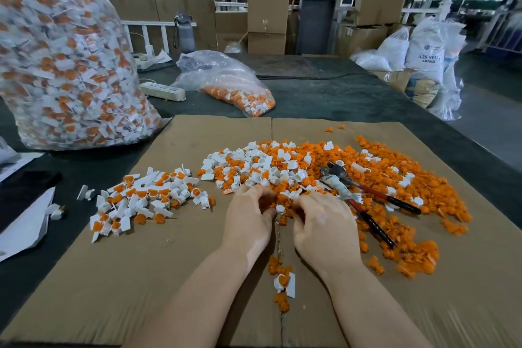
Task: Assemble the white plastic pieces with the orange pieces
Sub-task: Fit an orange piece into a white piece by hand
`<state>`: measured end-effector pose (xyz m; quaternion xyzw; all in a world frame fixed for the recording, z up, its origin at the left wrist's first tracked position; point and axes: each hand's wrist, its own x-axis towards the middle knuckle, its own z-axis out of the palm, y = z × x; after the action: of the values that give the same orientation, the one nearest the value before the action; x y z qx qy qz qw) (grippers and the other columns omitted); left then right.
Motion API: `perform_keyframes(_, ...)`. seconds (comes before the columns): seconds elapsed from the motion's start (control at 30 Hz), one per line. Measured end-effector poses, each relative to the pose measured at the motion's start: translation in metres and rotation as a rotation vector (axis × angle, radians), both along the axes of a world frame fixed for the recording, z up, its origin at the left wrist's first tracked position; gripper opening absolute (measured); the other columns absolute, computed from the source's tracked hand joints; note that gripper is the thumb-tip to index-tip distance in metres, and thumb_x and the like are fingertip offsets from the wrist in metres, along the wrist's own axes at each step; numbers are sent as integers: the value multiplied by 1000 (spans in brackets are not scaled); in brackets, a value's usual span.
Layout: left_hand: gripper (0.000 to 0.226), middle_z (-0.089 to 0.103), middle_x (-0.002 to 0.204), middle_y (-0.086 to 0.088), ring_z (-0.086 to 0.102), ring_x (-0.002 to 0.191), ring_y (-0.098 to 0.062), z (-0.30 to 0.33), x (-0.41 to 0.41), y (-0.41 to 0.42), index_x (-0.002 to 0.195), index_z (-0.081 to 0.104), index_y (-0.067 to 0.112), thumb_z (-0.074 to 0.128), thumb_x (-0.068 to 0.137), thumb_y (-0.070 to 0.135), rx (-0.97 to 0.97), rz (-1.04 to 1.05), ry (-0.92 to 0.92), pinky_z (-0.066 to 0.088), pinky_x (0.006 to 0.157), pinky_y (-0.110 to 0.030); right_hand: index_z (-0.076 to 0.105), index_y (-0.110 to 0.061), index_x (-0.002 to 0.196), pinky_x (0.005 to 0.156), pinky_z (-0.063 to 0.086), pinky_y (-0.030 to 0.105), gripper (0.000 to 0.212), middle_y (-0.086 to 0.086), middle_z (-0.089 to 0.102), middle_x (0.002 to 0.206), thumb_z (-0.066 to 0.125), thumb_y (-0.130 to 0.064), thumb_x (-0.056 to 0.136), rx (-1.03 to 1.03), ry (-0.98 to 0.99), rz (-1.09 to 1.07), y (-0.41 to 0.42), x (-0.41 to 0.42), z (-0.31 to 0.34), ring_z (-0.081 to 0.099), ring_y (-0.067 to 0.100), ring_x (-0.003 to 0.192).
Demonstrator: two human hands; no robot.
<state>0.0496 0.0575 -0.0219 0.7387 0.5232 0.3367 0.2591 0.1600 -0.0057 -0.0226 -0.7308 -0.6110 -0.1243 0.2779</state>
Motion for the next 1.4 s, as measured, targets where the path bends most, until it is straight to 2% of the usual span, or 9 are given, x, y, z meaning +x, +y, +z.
perform_keyframes(0.17, 22, 47, 102, 12, 47, 92, -4, 0, 2, 0, 101, 63, 26, 67, 85, 12, 3, -20, -33, 35, 80, -12, 66, -6, 80, 65, 49, 38, 14, 10, 65, 72, 73, 3, 71, -44, 0, -152, 4, 3, 1, 61, 31, 71)
perform_keyframes(0.3, 20, 44, 96, 16, 46, 90, -2, 0, 3, 1, 85, 59, 29, 66, 84, 10, 8, -83, -23, 34, 66, -2, 64, -3, 72, 56, 49, 36, 19, 12, 62, 63, 76, 9, 63, 16, -16, -174, 4, 2, 2, 59, 31, 60)
perform_keyframes(0.43, 14, 41, 98, 13, 41, 93, -3, 0, 6, 4, 95, 66, 22, 71, 82, 26, 41, -68, 16, 30, 75, -9, 64, -2, 76, 59, 51, 38, 18, 15, 64, 68, 73, 10, 66, 31, 9, -178, 5, 3, 2, 61, 33, 64)
perform_keyframes(0.63, 17, 44, 100, 9, 41, 94, -5, 1, 13, 7, 98, 68, 17, 69, 83, 25, 61, -52, 8, 30, 70, -8, 65, 0, 85, 73, 51, 39, 9, 19, 65, 83, 65, 7, 78, -20, 40, -200, 13, 9, 3, 62, 34, 80)
perform_keyframes(0.73, 18, 45, 101, 8, 44, 98, -7, 0, 12, 7, 101, 68, 18, 68, 84, 25, 56, -57, 1, 33, 80, -14, 65, -2, 91, 79, 48, 38, 11, 16, 65, 91, 58, 4, 84, -44, 53, -193, 15, 13, 2, 60, 31, 89)
perform_keyframes(0.9, 17, 46, 99, 11, 46, 99, -6, -3, 7, 6, 102, 69, 20, 66, 86, 18, 99, -51, -24, 31, 76, -6, 68, -3, 89, 79, 51, 41, 10, 14, 66, 90, 63, 3, 83, 86, 88, -156, 14, 15, -1, 60, 31, 88)
perform_keyframes(0.97, 16, 47, 98, 11, 47, 100, -7, -2, 7, 4, 100, 69, 21, 68, 85, 20, 134, -56, -38, 32, 78, -9, 68, -4, 89, 75, 50, 42, 11, 13, 64, 88, 64, 3, 82, 152, 95, -143, 13, 15, -2, 59, 30, 85)
perform_keyframes(1.17, 30, 42, 99, 12, 36, 98, -2, 1, 15, 2, 118, 64, 26, 62, 88, 31, 254, -202, 59, 25, 77, -7, 68, -4, 88, 72, 49, 39, 4, 10, 66, 84, 65, -4, 85, 266, 134, -101, 13, 14, -5, 62, 28, 81)
perform_keyframes(1.4, 22, 58, 103, 7, 51, 97, -5, 1, 13, 4, 106, 68, 19, 65, 87, 27, 246, -211, 37, 36, 81, -9, 67, -4, 87, 70, 54, 37, 6, 8, 66, 82, 66, -1, 83, 310, 150, -11, 13, 13, -5, 62, 24, 79)
